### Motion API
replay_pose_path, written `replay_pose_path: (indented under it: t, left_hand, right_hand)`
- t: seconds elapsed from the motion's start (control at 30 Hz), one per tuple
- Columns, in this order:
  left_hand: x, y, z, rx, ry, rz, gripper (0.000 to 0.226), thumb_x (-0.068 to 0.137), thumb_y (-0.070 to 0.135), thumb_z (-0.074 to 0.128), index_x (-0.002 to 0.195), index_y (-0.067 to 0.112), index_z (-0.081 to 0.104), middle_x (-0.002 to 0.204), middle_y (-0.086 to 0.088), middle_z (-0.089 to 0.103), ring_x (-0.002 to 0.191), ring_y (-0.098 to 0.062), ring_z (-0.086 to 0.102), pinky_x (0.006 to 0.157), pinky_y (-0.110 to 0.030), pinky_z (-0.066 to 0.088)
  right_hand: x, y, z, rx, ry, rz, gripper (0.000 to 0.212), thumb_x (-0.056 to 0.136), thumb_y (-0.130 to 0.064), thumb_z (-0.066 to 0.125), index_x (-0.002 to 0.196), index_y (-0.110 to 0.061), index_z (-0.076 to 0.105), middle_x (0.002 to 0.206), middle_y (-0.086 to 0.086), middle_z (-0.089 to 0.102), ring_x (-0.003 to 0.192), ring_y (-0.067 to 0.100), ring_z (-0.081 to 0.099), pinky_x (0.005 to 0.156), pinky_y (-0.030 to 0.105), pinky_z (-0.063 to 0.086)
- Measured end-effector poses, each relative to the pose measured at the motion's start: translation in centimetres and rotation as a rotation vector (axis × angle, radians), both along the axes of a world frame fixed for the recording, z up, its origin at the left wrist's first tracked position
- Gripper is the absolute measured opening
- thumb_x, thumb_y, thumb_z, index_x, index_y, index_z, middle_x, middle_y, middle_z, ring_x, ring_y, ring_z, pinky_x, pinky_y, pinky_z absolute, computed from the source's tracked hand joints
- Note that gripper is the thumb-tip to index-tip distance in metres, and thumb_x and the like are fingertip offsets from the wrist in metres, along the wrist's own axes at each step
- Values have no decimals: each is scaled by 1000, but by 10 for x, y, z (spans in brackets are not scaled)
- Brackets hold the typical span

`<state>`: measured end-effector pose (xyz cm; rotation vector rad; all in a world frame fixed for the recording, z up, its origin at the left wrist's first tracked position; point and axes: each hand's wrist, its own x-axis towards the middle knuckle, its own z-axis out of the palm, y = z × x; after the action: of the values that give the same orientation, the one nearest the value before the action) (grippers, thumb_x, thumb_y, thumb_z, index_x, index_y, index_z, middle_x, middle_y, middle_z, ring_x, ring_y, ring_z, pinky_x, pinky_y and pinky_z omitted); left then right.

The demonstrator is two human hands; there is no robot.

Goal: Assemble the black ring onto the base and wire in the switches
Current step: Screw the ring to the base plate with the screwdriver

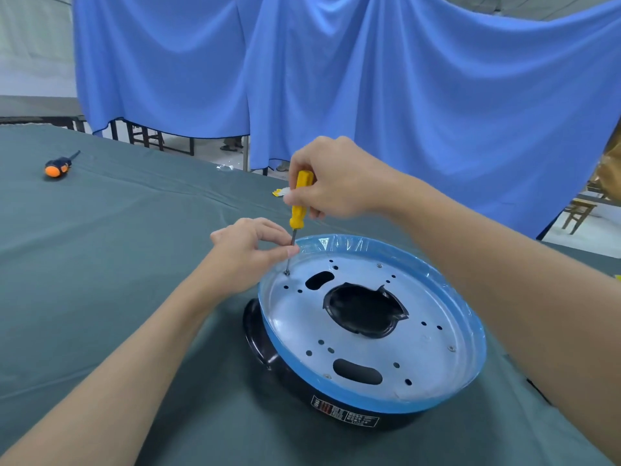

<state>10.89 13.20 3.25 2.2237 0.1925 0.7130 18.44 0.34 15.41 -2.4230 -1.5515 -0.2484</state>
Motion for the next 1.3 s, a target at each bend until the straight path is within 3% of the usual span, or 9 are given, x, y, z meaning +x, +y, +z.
replay_pose_path:
  t: [0.23,0.47,0.57,0.63,0.73,0.87,1.03,1.13,1.3]
  left_hand:
    - [1,-3,0,-58,-43,89,17,74,41,81,64,43,69,92,19,69,119,-26,53,110,-45,31]
    - [0,-3,2,-13,-23,33,12,84,37,74,72,39,74,96,19,65,116,-12,53,103,-35,21]
    - [0,-1,0,-42,-3,-43,16,88,34,71,74,42,74,98,17,65,116,-15,54,112,-48,26]
    - [0,-1,-1,-67,-3,-64,15,88,34,71,75,41,75,102,16,65,119,-19,53,112,-51,28]
    - [3,-2,-3,-68,-33,46,7,78,39,79,72,37,77,100,21,66,120,-16,52,111,-44,26]
    - [3,-5,-2,-73,-38,83,11,78,38,79,69,32,75,93,24,65,114,-9,53,89,-27,15]
    - [2,-3,-2,-75,-20,14,11,86,34,73,75,34,77,104,15,67,116,-7,52,102,-35,19]
    - [1,0,-2,-90,6,-69,17,89,31,70,75,39,75,105,14,65,118,-12,54,114,-49,24]
    - [3,-2,-4,-192,-42,19,8,73,35,84,71,30,78,97,18,65,113,-16,59,110,-53,33]
  right_hand:
    - [5,13,-11,73,29,-128,32,90,-28,58,67,-10,43,46,5,64,34,9,57,53,25,53]
    - [-3,8,4,-69,-47,-3,11,88,-26,61,94,-16,63,79,3,72,57,8,63,68,28,55]
    - [-1,11,7,-95,-83,9,5,85,-19,63,83,-15,66,66,3,72,56,-7,59,72,34,58]
    - [3,16,4,-72,-94,-41,15,86,-25,63,76,-14,58,55,3,68,53,1,62,68,36,58]
    - [8,25,-4,-53,-133,-134,27,88,-27,55,68,-14,43,45,6,56,70,27,61,51,33,49]
    - [11,30,-11,-20,-117,-196,42,91,-36,53,63,-15,31,65,7,37,71,30,43,49,31,27]
    - [-3,25,6,-185,-82,0,20,88,-34,58,94,-15,62,80,4,69,51,13,61,57,30,53]
    - [-5,24,9,-222,-158,24,9,85,-21,60,83,-16,67,58,-1,66,56,7,61,53,25,49]
    - [5,34,-3,-161,-177,-102,34,89,-23,52,59,-13,40,46,5,53,66,31,57,54,34,47]
